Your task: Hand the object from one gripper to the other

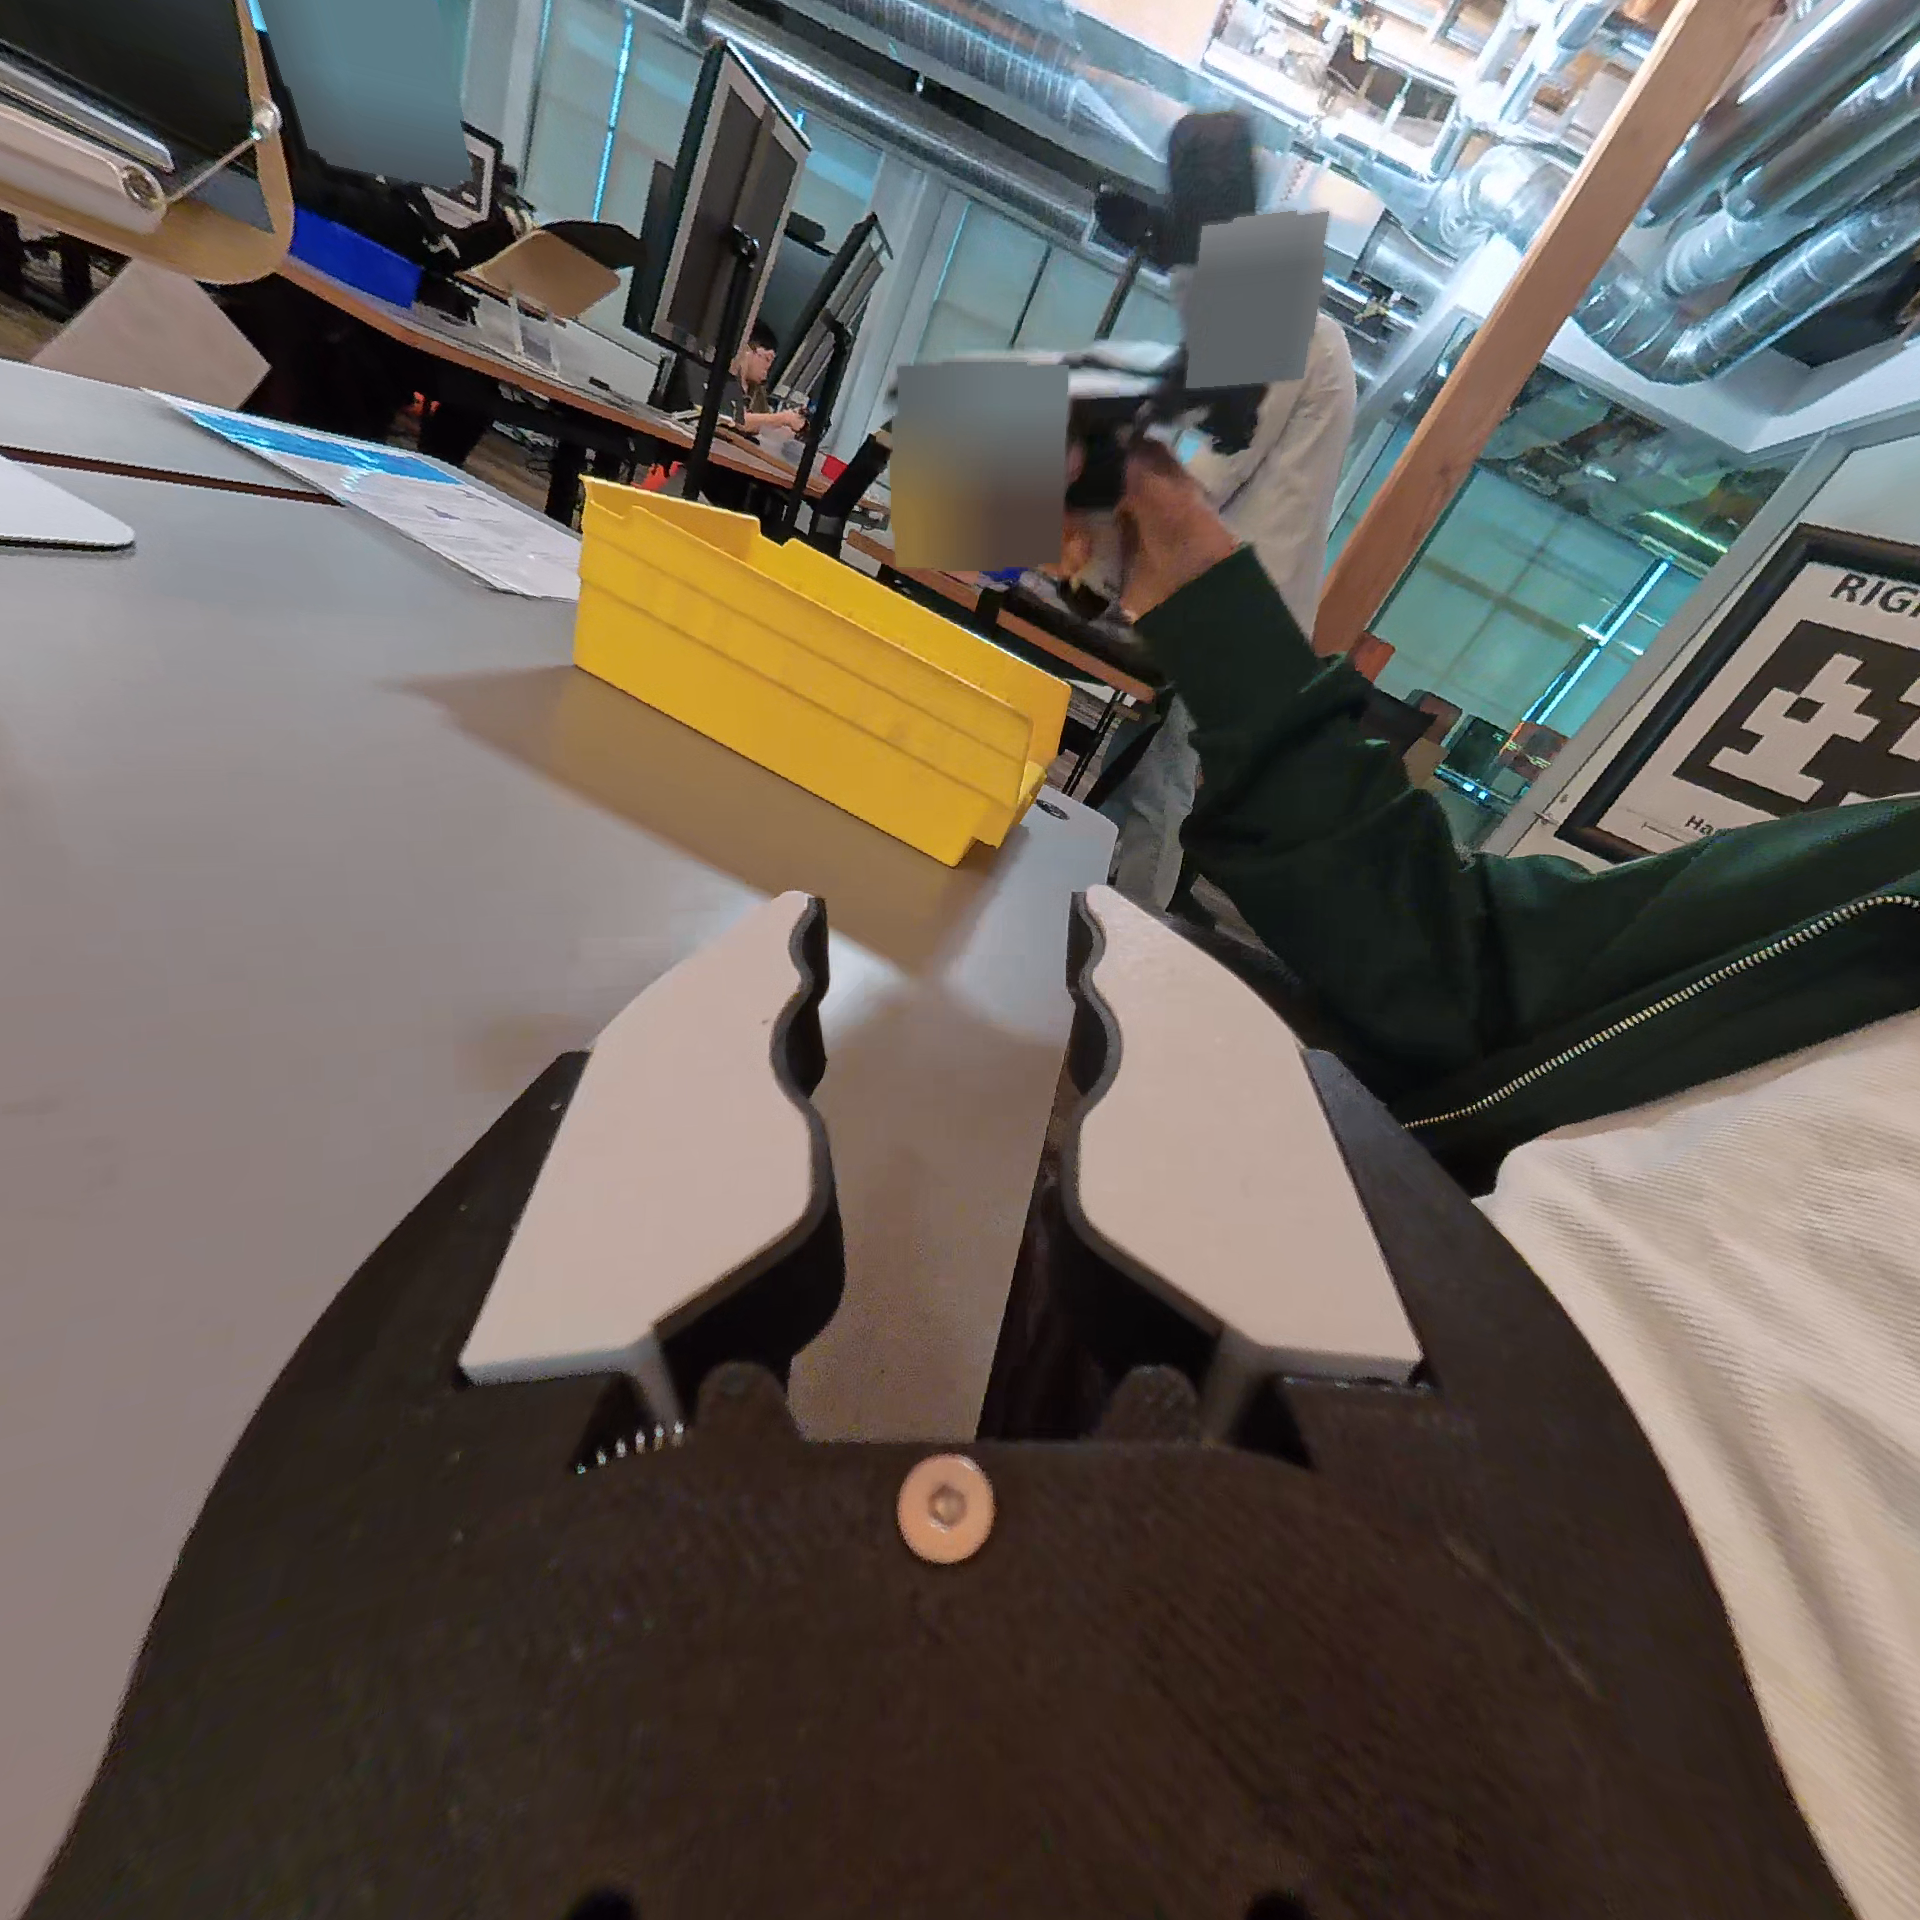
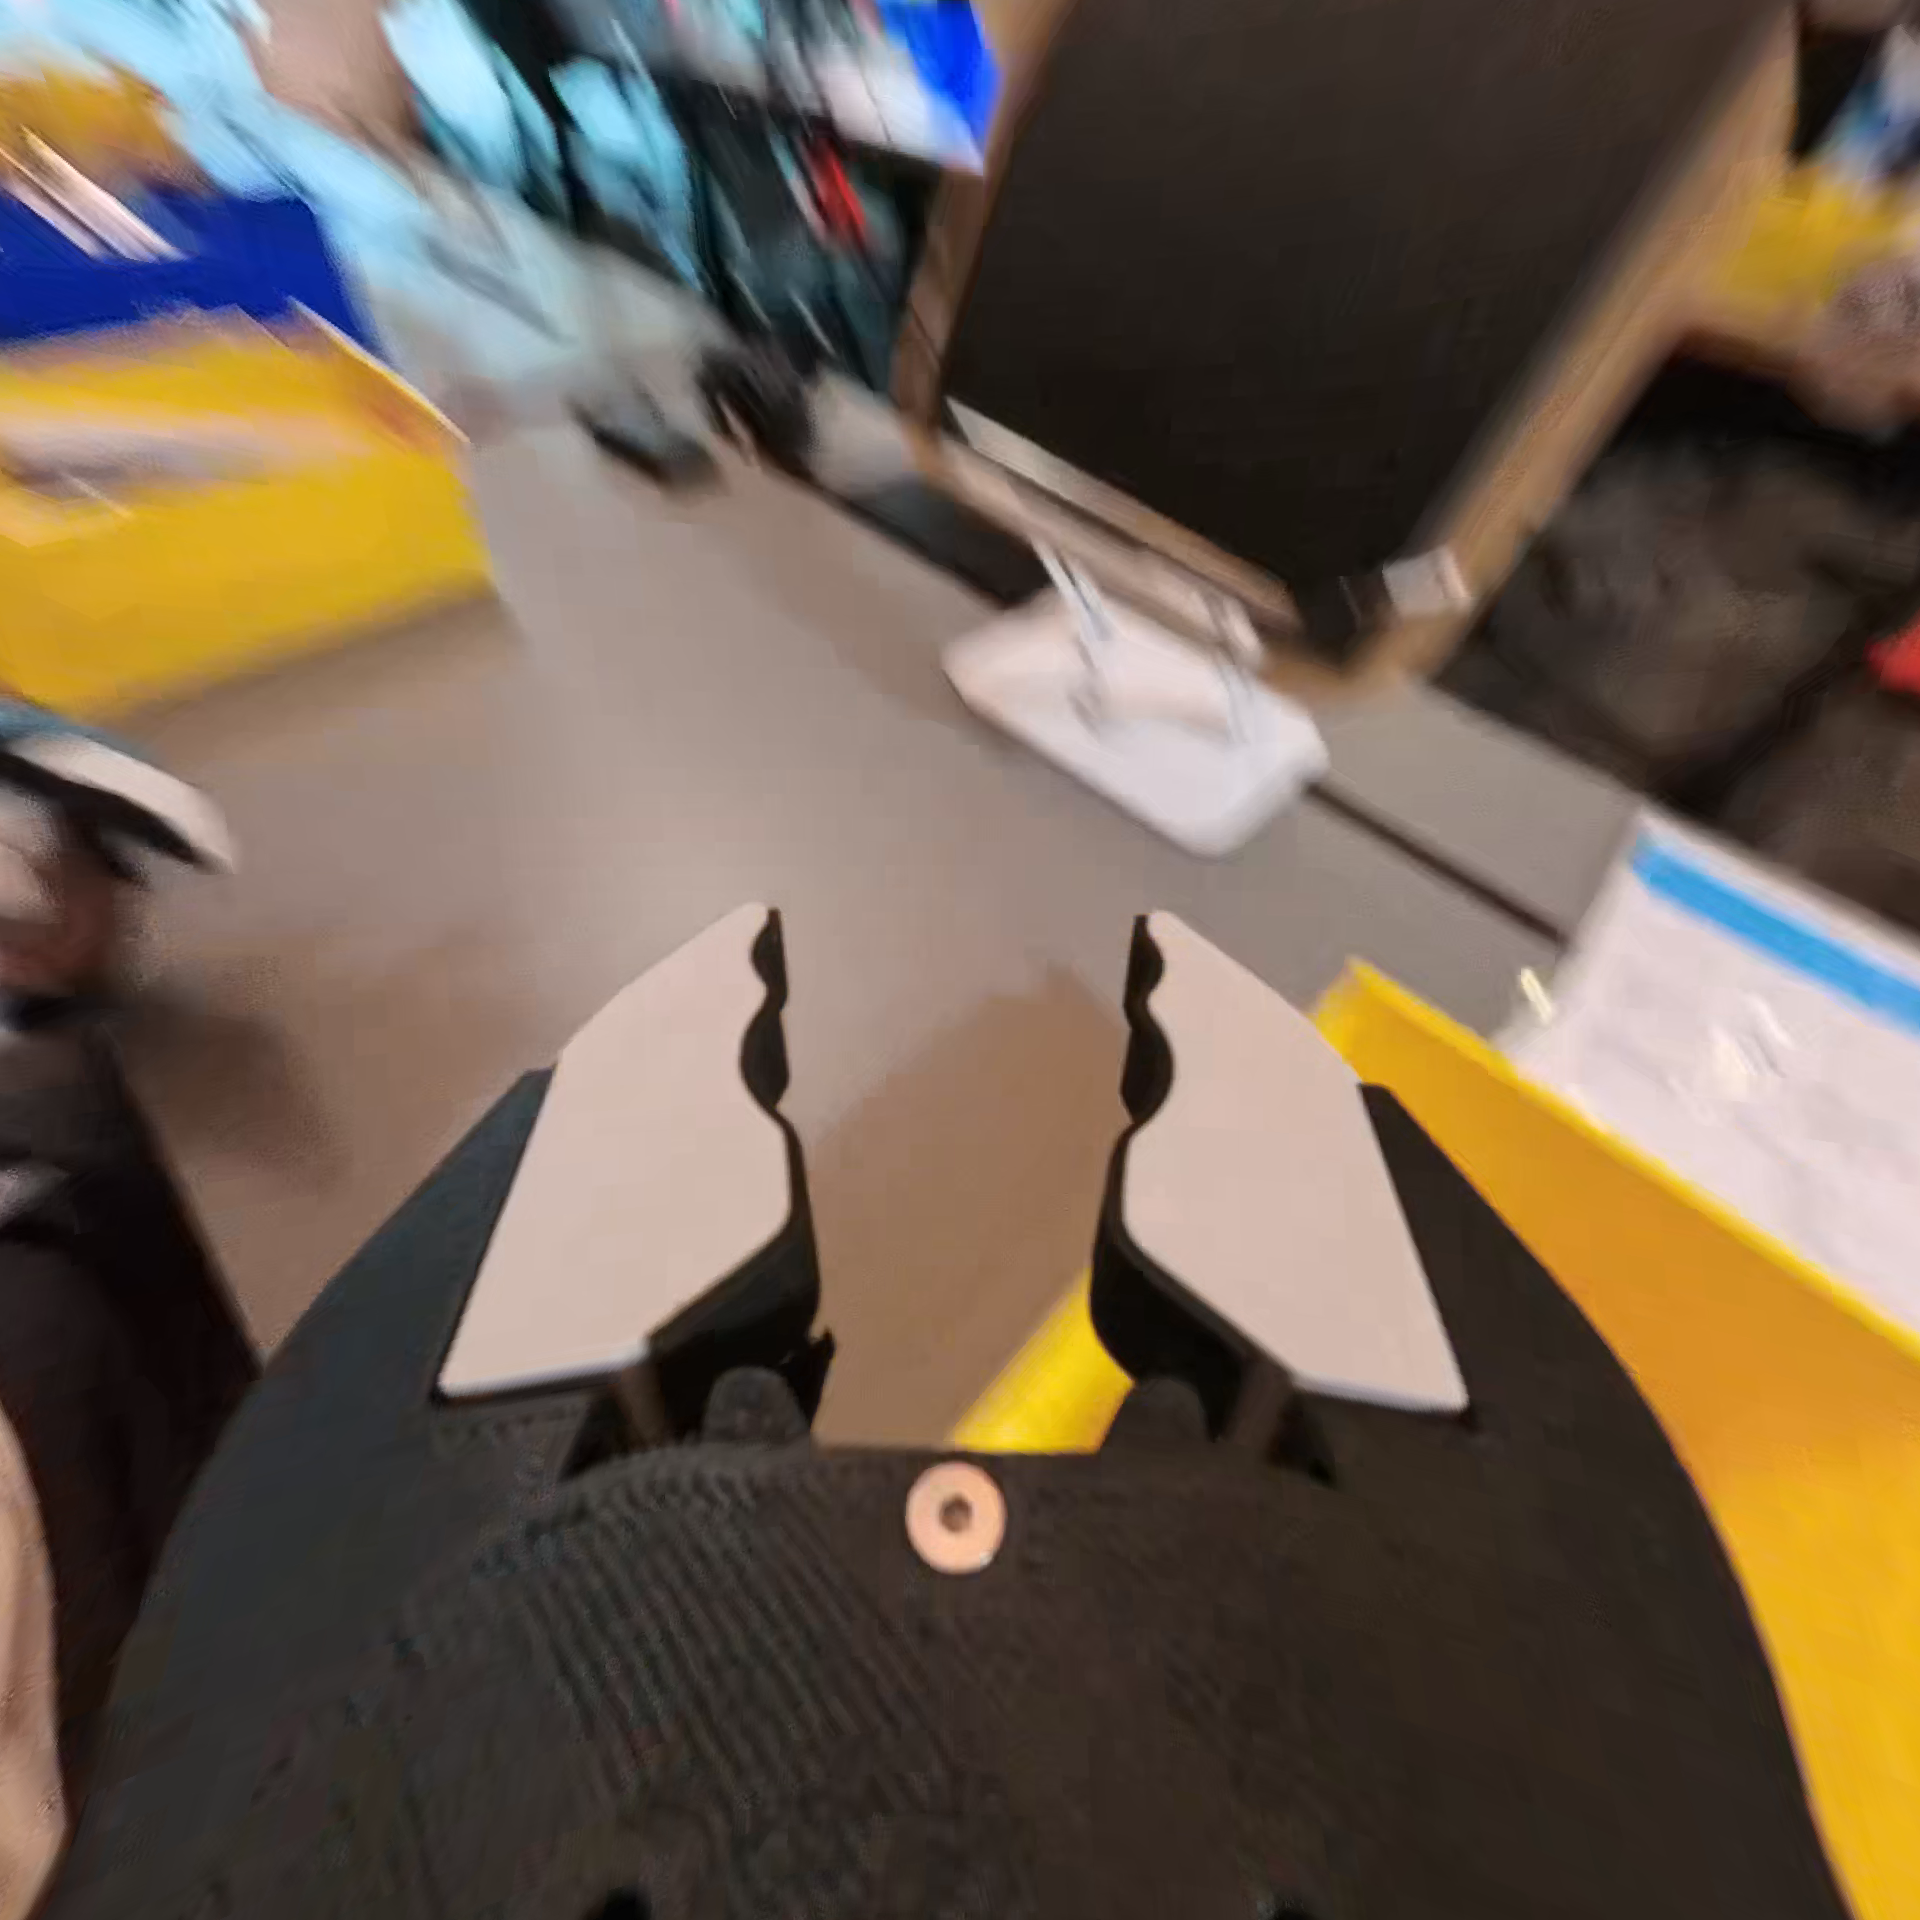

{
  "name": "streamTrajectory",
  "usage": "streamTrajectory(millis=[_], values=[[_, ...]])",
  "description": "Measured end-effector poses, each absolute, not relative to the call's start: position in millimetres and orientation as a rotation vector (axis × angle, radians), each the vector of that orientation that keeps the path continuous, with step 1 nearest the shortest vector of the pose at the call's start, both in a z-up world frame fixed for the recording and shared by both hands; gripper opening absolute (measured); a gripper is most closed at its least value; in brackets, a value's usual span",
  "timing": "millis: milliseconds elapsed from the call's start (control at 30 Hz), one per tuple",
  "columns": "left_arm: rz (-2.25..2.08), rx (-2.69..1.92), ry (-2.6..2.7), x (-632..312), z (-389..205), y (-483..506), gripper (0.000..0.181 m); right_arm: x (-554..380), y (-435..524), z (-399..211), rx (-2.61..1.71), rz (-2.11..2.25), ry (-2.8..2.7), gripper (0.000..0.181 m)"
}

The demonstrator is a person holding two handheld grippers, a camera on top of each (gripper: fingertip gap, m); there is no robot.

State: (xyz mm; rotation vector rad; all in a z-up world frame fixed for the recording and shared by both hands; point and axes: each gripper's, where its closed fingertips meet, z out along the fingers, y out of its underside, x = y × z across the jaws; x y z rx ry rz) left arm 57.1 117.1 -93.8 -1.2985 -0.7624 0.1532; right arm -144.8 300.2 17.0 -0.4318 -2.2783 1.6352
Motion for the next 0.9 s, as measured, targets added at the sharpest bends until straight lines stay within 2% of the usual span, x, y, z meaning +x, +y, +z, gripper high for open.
streamTrajectory(millis=[33, 100, 167, 300, 467, 733, 900], values=[[0.156, -1.306, -0.764, 56.9, -94.8, 118.0, 0.043, -122.4, 278.1, 37.5, -0.346, 1.816, -2.205, 0.059], [0.164, -1.327, -0.765, 57.1, -96.7, 120.8, 0.043, -79.6, 235.2, 54.9, -0.215, 2.107, -2.120, 0.051], [0.177, -1.356, -0.766, 57.6, -98.9, 124.3, 0.043, -49.7, 193.6, 33.1, -0.168, 2.203, -2.189, 0.050], [0.210, -1.423, -0.766, 58.9, -104.8, 130.0, 0.042, -15.2, 136.4, -48.6, -0.136, 2.113, -2.366, 0.049], [0.237, -1.489, -0.829, 46.6, -118.7, 128.9, 0.037, -1.6, 123.6, -120.2, -0.029, 1.828, -2.538, 0.051], [0.126, -1.487, -0.812, 9.4, -120.9, 136.4, 0.037, -26.6, 131.4, -130.7, -0.051, 1.742, -2.487, 0.049], [0.256, -1.508, -0.716, -29.0, -73.3, 135.2, 0.037, -53.6, 125.5, -119.2, -0.109, 1.781, -2.421, 0.050]])
